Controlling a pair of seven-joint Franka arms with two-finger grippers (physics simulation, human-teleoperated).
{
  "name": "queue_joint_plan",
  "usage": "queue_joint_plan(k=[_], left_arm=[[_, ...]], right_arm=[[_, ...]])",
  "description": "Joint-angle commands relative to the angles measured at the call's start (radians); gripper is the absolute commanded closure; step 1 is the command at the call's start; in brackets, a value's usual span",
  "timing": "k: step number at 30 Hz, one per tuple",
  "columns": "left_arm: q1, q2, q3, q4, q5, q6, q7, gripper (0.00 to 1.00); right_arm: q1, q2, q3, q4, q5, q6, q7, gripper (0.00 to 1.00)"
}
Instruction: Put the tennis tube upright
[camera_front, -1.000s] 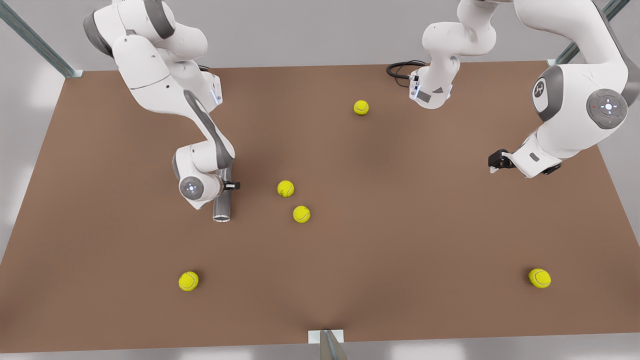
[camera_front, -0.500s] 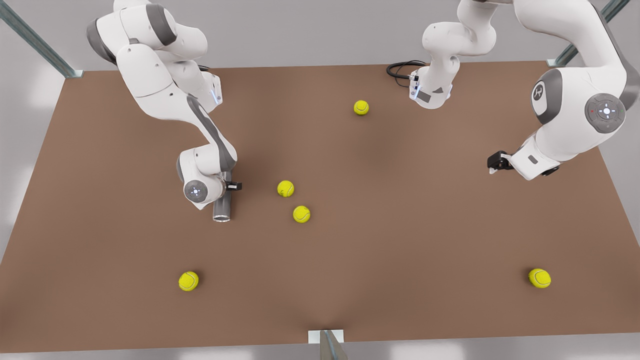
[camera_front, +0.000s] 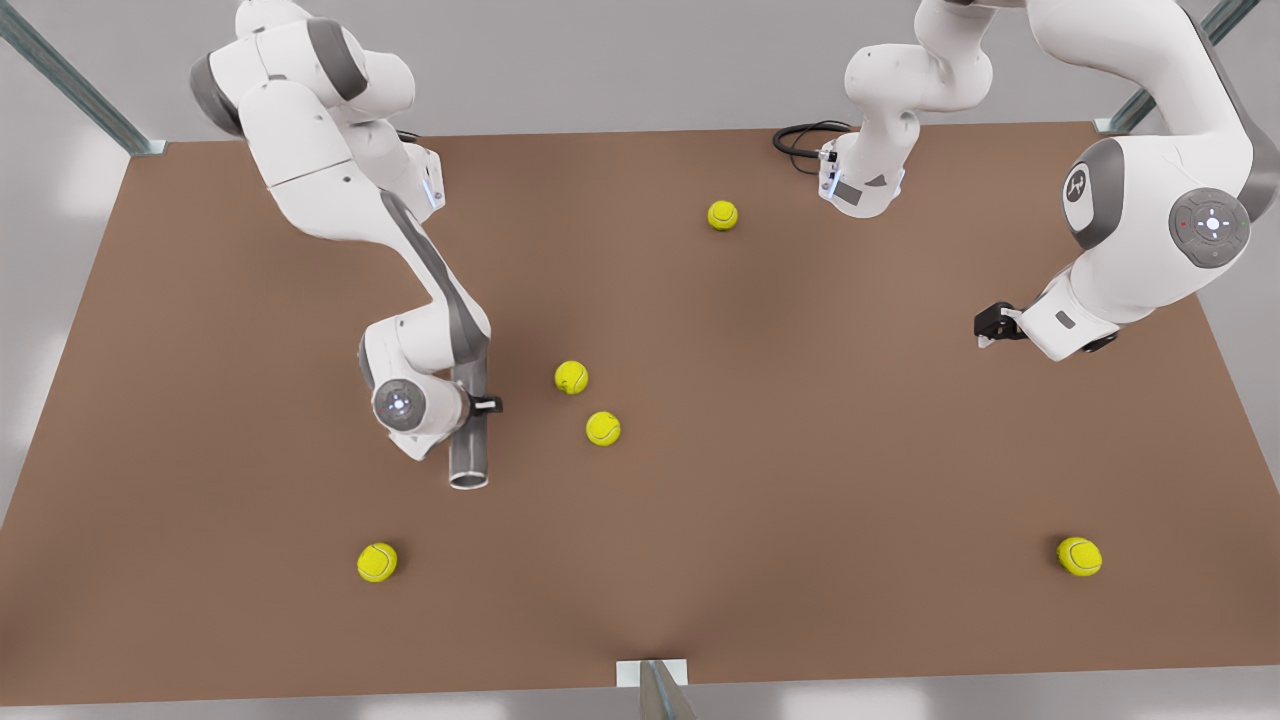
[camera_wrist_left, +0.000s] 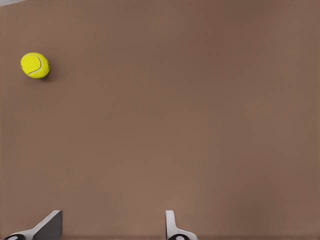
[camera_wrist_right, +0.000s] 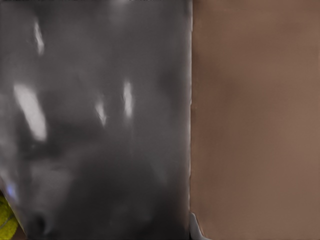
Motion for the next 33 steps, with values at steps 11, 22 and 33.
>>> queue_joint_plan(k=[11, 22, 33], left_arm=[[-0.001, -0.003, -0.001, 0.001, 0.001, -0.002, 0.001, 0.00], [-0.001, -0.003, -0.001, 0.000, 0.001, -0.002, 0.002, 0.00], [-0.001, -0.001, -0.001, 0.000, 0.001, -0.001, 0.002, 0.00]], right_arm=[[0.497, 0.219, -0.116, 0.511, -0.045, -0.126, -0.549, 0.33], [0.635, 0.301, -0.127, 0.510, -0.063, 0.145, -1.074, 0.33], [0.678, 0.373, -0.127, 0.511, -0.059, 0.176, -1.031, 0.30]])
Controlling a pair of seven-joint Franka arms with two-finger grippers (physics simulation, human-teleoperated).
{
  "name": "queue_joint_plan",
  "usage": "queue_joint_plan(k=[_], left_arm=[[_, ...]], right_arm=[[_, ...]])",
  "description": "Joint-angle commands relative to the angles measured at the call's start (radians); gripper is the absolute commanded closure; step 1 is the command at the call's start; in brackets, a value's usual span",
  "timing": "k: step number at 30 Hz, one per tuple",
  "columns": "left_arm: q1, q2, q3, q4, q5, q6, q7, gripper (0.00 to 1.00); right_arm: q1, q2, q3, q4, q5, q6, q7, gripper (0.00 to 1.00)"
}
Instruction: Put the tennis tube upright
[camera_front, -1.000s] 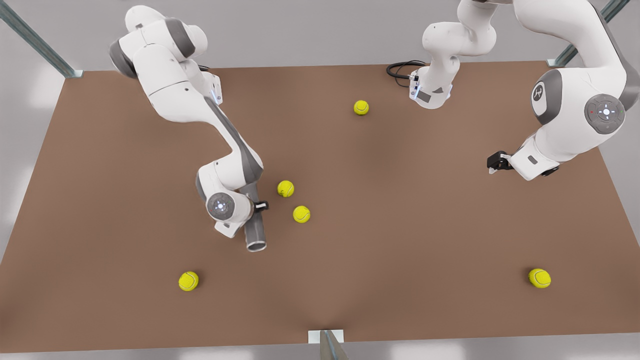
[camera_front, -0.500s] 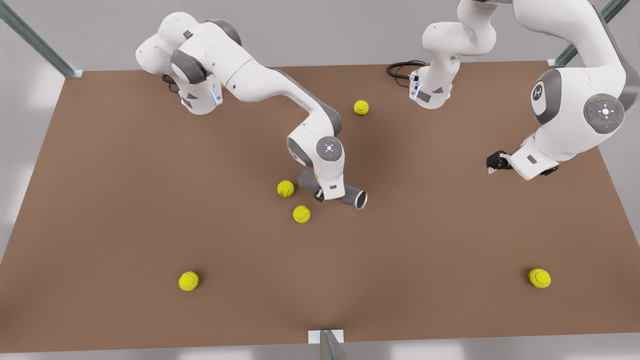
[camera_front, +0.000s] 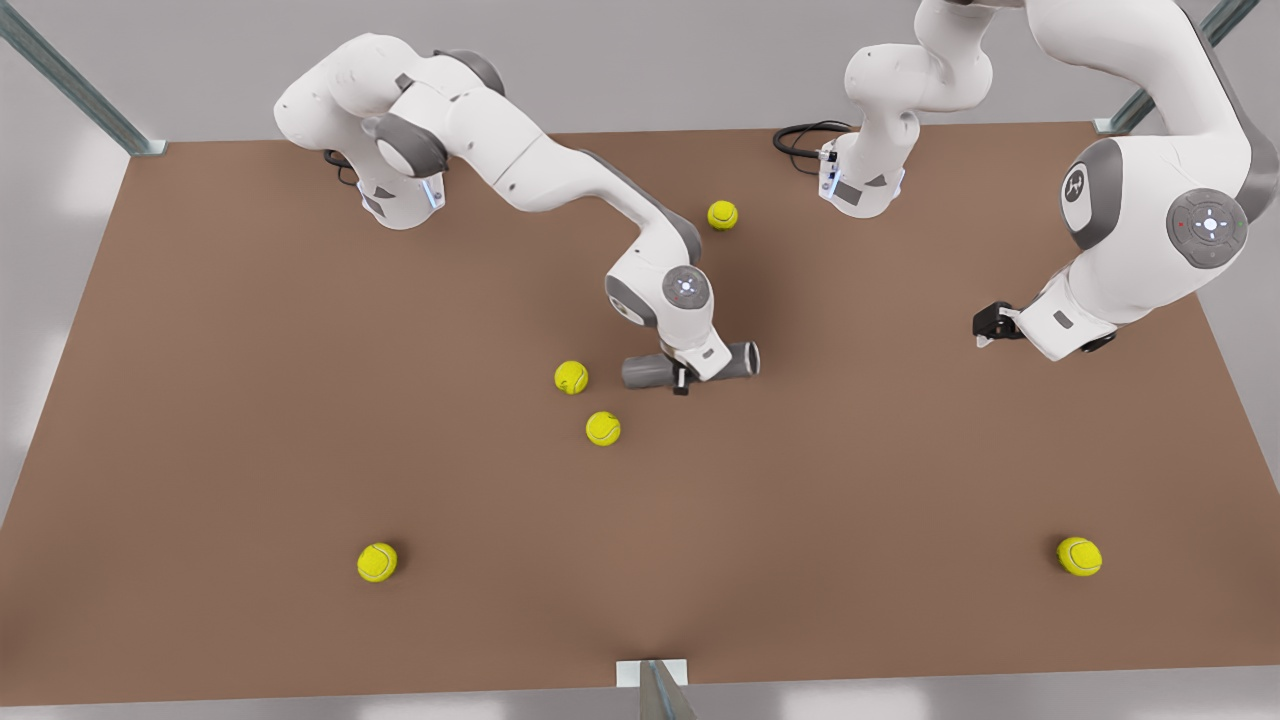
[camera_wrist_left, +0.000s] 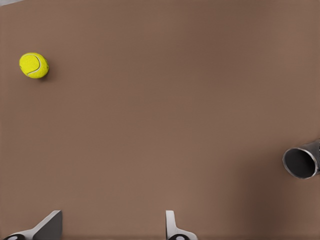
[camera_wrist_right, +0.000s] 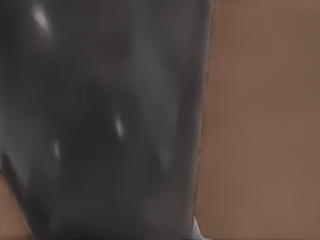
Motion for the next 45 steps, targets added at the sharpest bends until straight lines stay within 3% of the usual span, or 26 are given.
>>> queue_joint_plan(k=[1, 9, 14, 16, 17, 18, 20, 22, 24, 28, 31, 37, 45], left_arm=[[0.000, -0.001, 0.000, 0.000, 0.001, 0.000, 0.000, 0.00], [0.000, -0.001, 0.000, 0.000, 0.001, 0.000, 0.000, 0.00], [0.000, -0.001, 0.000, 0.000, 0.001, 0.000, 0.000, 0.00], [0.000, -0.001, 0.000, 0.000, 0.001, 0.000, 0.000, 0.00], [0.000, -0.001, 0.000, 0.000, 0.001, 0.000, 0.000, 0.00], [0.000, -0.001, 0.000, 0.000, 0.001, 0.005, 0.000, 0.00], [0.000, 0.031, -0.001, 0.002, -0.006, 0.023, -0.001, 0.00], [0.022, 0.105, 0.008, 0.002, -0.136, 0.013, 0.002, 0.00], [0.144, 0.257, 0.048, -0.018, -0.444, -0.020, 0.163, 0.00], [0.172, 0.335, 0.043, -0.363, -0.880, 0.259, 0.623, 0.00], [0.178, 0.419, 0.009, -0.435, -1.013, 0.264, 0.904, 0.00], [0.149, 0.324, 0.000, -0.619, -1.211, 0.402, 1.120, 0.00], [0.049, 0.337, 0.000, -0.720, -1.271, 0.358, 1.169, 0.00]], right_arm=[[0.002, 0.003, 0.000, 0.001, -0.004, 0.021, -0.250, 0.30], [0.019, 0.023, -0.001, 0.001, -0.002, 0.061, -0.229, 0.00], [0.011, -0.053, 0.000, -0.009, 0.073, 0.028, -0.236, 0.00], [-0.006, -0.113, 0.000, -0.003, 0.123, -0.097, -0.243, 0.00], [-0.049, -0.196, -0.009, -0.001, 0.212, -0.275, -0.235, 0.00], [-0.105, -0.288, -0.070, -0.003, 0.278, -0.471, -0.218, 0.00], [-0.325, -0.481, -0.110, -0.015, 0.234, -0.786, 0.210, 0.00], [-0.486, -0.590, -0.109, -0.058, 0.070, -0.811, 0.372, 0.00], [-0.533, -0.624, -0.109, -0.067, -0.093, -0.811, 0.524, 0.00], [-0.691, -0.616, -0.107, -0.029, -0.039, -0.860, 0.727, 0.00], [-0.728, -0.619, -0.109, -0.021, -0.002, -0.864, 0.718, 0.00], [-0.737, -0.619, -0.104, -0.015, -0.005, -0.857, 0.719, 0.00], [-0.728, -0.622, -0.098, -0.009, -0.001, -0.860, 0.719, 0.00]])
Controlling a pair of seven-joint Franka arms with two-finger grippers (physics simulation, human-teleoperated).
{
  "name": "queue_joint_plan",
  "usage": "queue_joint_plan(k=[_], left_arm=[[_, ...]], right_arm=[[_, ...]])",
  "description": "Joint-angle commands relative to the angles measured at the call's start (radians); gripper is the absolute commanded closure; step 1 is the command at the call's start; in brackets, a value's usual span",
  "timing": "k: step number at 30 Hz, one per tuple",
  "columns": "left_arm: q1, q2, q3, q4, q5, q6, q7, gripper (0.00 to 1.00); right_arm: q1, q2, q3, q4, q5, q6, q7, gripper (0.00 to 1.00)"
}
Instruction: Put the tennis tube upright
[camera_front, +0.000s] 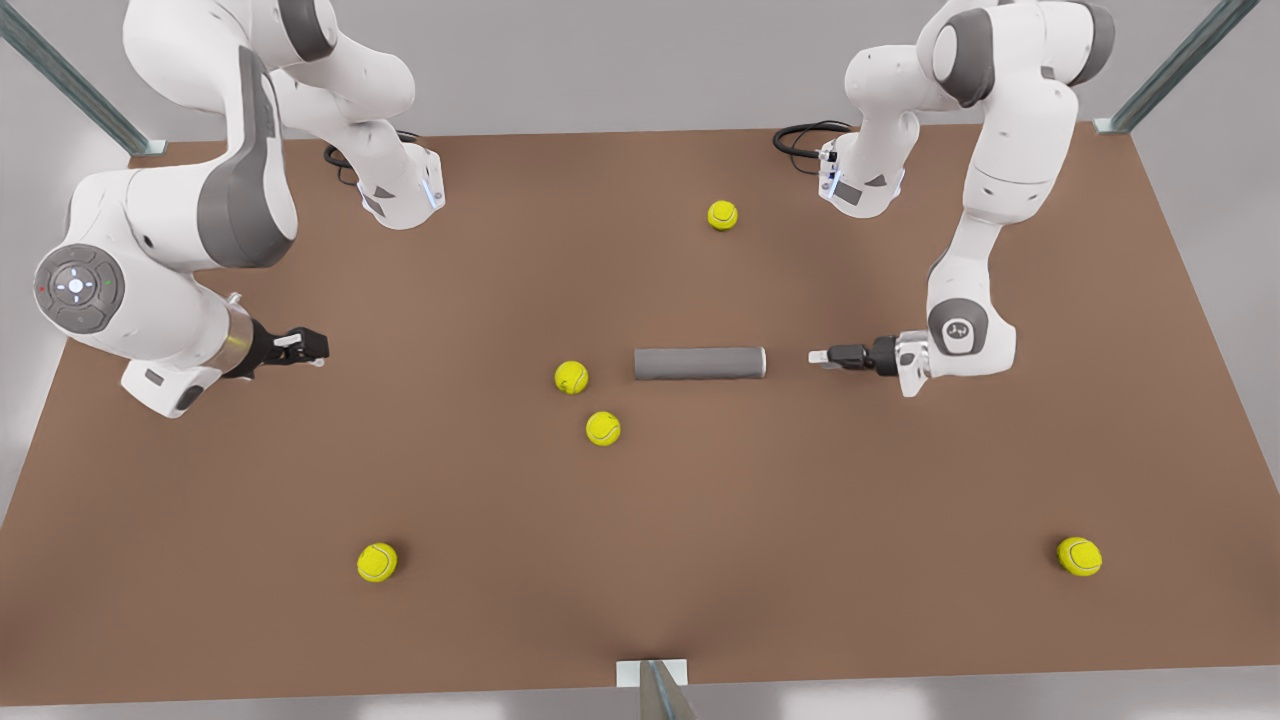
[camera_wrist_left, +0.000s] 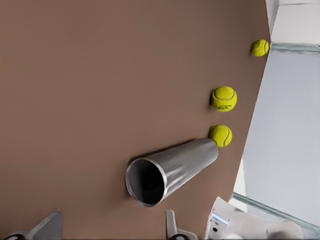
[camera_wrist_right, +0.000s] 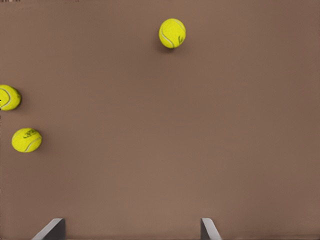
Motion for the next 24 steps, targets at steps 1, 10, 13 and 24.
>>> queue_joint_plan(k=[1, 10, 13, 24], left_arm=[[-0.004, -0.009, 0.000, -0.026, -0.037, 0.010, 0.454, 0.00], [-0.036, -0.009, -0.069, -0.041, -0.318, 0.016, 0.454, 0.00], [-0.036, -0.006, -0.103, -0.040, -0.352, 0.019, 0.455, 0.00], [-0.036, 0.023, -0.173, -0.032, -0.402, 0.050, 0.469, 0.00]], right_arm=[[0.000, -0.002, 0.000, 0.000, 0.002, -0.011, 0.230, 0.00], [-0.003, 0.000, -0.001, 0.000, 0.001, -0.006, 0.228, 0.00], [0.000, 0.000, -0.001, 0.002, 0.001, -0.004, 0.230, 0.00], [0.023, 0.001, 0.002, 0.023, 0.001, -0.004, 0.239, 0.00]])
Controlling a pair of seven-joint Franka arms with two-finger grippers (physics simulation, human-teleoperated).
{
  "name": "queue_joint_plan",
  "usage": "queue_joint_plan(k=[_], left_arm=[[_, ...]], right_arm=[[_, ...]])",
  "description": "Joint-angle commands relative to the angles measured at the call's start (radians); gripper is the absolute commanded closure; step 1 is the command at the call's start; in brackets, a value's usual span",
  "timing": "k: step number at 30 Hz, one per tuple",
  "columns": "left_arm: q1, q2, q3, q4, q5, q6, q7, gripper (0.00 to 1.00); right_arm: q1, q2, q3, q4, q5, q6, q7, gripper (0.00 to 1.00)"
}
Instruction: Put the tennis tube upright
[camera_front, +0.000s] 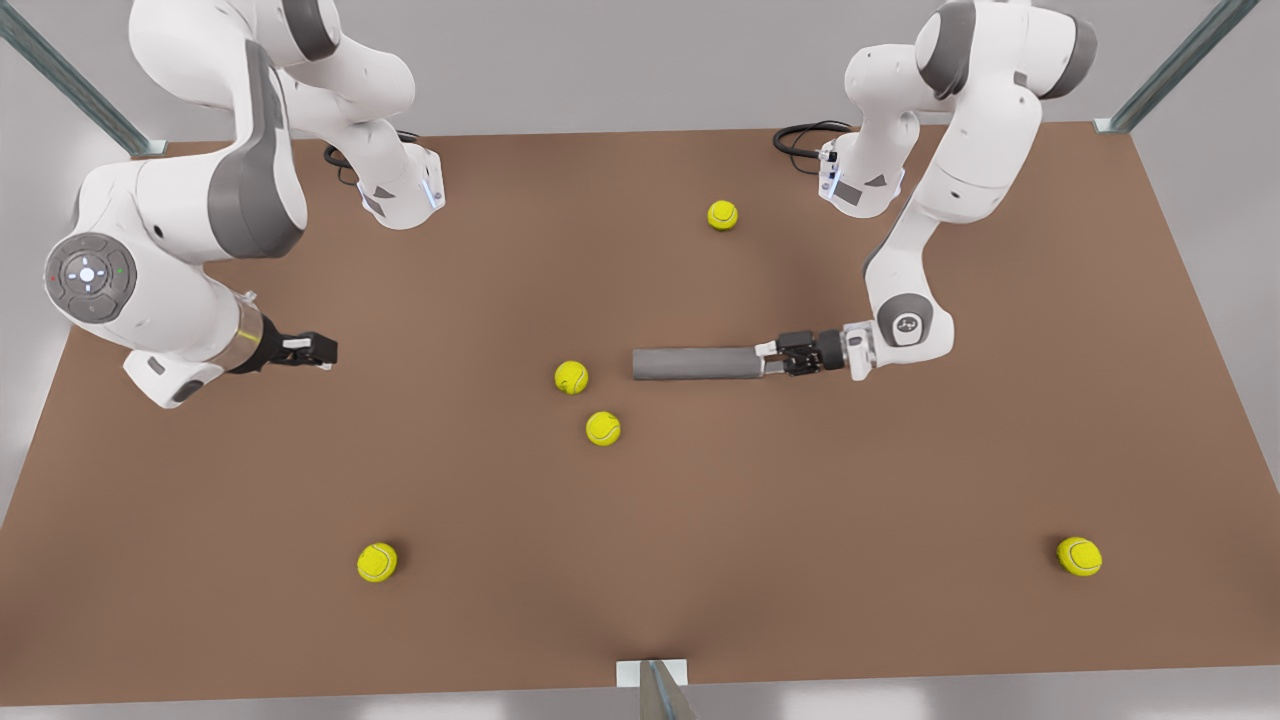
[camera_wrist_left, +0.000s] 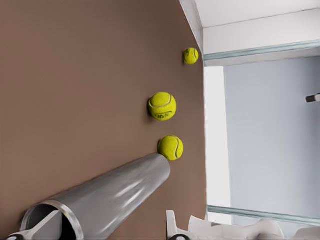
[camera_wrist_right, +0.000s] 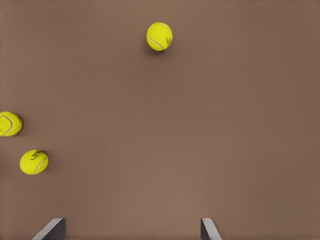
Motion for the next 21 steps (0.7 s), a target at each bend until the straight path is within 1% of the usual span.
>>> queue_joint_plan(k=[1, 21], left_arm=[[0.000, 0.009, -0.007, 0.001, -0.018, 0.011, 0.131, 0.00], [-0.005, 0.018, -0.013, -0.008, -0.007, 0.003, 0.127, 0.00]], right_arm=[[0.003, -0.001, 0.000, 0.001, 0.002, -0.001, 0.066, 0.00], [0.012, 0.002, -0.001, -0.001, -0.001, -0.001, 0.068, 0.00]])
